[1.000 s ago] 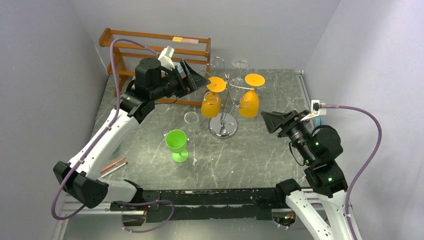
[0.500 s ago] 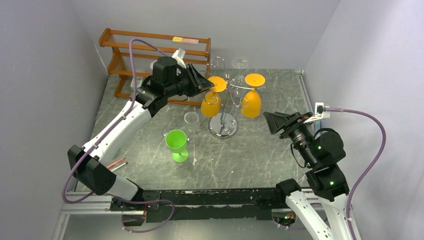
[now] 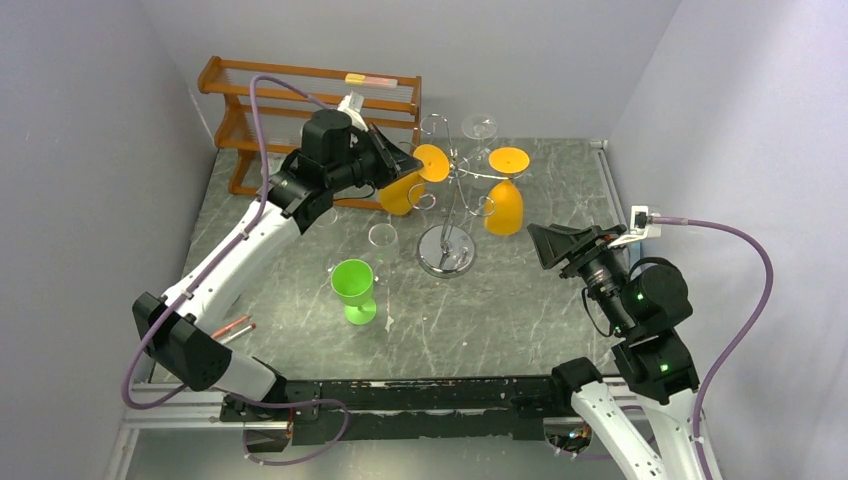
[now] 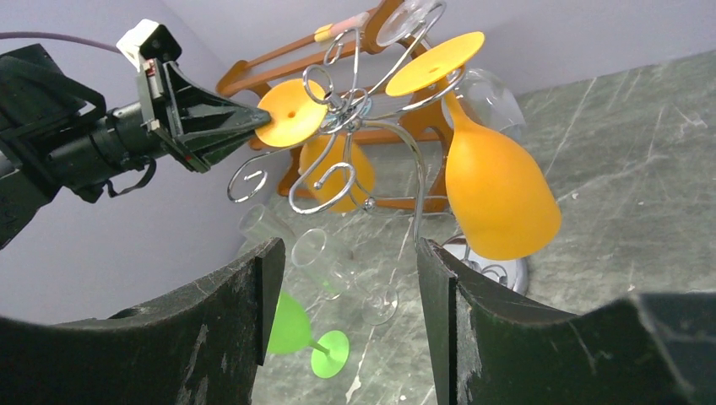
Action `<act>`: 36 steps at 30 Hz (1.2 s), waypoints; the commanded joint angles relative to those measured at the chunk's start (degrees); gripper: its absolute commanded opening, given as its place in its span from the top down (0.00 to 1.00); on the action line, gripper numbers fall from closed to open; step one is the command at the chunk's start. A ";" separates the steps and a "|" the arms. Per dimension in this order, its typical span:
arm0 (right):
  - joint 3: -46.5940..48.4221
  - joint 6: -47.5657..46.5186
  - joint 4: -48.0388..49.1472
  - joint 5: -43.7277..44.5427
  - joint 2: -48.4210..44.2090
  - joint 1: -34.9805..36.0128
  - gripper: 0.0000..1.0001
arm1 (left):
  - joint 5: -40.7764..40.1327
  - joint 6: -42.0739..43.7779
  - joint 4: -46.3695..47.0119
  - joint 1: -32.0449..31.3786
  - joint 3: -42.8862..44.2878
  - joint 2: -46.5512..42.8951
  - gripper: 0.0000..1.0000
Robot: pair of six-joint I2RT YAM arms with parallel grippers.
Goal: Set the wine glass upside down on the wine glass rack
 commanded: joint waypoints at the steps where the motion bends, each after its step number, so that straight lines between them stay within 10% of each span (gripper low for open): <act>1: 0.18 -0.89 -0.28 0.12 -0.30 -0.10 0.37 | -3.33 -1.01 2.64 0.14 -0.70 -4.10 0.95; 36: 1.18 -1.77 -0.67 -0.25 -0.49 -0.09 0.37 | -2.61 -0.57 10.55 7.47 -9.40 -9.63 0.95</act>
